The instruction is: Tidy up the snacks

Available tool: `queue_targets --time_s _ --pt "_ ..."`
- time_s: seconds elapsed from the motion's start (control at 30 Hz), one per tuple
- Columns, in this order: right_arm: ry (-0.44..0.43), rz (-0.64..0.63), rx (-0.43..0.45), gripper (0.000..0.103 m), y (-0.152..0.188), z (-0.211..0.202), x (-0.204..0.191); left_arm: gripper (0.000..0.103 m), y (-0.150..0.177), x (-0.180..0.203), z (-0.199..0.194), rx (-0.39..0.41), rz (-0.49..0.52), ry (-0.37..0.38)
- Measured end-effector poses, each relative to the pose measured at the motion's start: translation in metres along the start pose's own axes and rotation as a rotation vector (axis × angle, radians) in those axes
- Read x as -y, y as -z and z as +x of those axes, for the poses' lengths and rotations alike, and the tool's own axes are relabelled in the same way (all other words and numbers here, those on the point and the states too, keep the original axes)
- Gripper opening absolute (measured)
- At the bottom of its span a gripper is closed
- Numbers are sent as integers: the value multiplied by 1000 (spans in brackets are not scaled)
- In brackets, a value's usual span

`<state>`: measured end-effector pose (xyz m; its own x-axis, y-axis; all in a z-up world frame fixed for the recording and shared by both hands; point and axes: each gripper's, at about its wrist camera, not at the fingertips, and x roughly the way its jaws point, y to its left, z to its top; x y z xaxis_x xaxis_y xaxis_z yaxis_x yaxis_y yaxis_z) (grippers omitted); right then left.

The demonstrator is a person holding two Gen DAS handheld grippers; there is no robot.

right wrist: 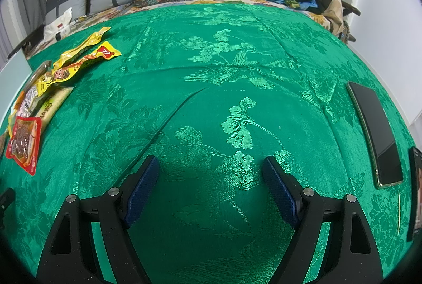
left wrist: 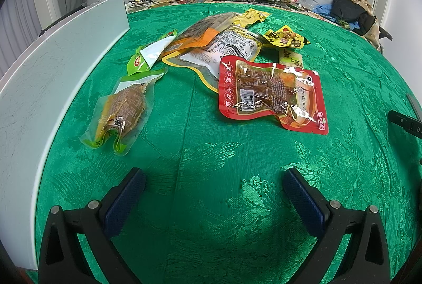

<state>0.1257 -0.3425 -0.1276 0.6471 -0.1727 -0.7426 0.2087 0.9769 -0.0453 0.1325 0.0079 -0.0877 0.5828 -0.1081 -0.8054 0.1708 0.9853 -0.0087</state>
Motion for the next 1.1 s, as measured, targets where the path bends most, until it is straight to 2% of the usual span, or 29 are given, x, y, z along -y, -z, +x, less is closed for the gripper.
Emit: queue_targets --time_s 0.57,0.83,1.1 --pt "0 0 0 84 0 0 0 103 0 -1 0 -1 -3 -3" --pt "0 0 0 84 0 0 0 103 2 -10 -4 -41 -36 -18" --pt "-1 -1 -1 84 0 0 0 103 1 -31 -22 -33 -92 31"
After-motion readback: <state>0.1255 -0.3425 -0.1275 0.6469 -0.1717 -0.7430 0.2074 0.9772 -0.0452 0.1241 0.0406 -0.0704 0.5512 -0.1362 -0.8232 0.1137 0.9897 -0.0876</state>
